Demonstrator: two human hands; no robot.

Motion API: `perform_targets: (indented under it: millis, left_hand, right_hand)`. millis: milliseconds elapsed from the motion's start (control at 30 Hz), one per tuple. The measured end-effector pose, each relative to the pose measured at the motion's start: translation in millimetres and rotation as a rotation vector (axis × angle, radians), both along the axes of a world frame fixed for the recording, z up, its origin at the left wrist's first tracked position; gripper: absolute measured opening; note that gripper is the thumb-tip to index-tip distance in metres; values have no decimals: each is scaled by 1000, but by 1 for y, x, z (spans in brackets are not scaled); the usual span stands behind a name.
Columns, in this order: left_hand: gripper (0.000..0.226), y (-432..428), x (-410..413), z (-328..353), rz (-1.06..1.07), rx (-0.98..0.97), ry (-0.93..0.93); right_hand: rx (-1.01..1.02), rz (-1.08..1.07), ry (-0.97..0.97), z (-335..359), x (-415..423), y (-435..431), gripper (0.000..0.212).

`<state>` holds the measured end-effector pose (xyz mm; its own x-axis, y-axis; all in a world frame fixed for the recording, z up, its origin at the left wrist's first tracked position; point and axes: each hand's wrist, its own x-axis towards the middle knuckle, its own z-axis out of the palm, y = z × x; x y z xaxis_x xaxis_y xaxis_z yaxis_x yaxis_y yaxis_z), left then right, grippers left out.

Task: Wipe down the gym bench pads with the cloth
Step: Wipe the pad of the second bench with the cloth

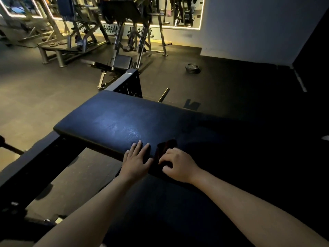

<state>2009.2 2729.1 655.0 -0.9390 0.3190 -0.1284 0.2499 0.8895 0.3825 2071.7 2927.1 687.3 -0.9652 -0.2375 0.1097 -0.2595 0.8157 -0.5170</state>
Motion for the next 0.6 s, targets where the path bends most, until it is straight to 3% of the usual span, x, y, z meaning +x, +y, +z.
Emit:
perform_targets:
  millis: [100,167,233,333,467,600]
  left_hand:
    - [68,-8,0,-4,-50,26,4]
    - [70,-11,-1,-5,-79,7,4]
    - [71,-12,-2,-4,-91,-4,-1]
    - [73,-14,-3,-1,-118,-4,-5]
    - [80,-27,-10,-3,-226,-12,-1]
    - [81,-37,-14,-6,-316,-66,68]
  right_hand:
    - [111,-10,91,-5,-16,12,27]
    - [152,-190,137,-10,-39,21,29]
    - [163,-400,68,-11,-59,27,33]
    - [142,-524,-109,-11,-62,21,47]
    - [-2,-543,23,-18,-37,-2,43]
    - [112,-443,176,-35,5,-48,37]
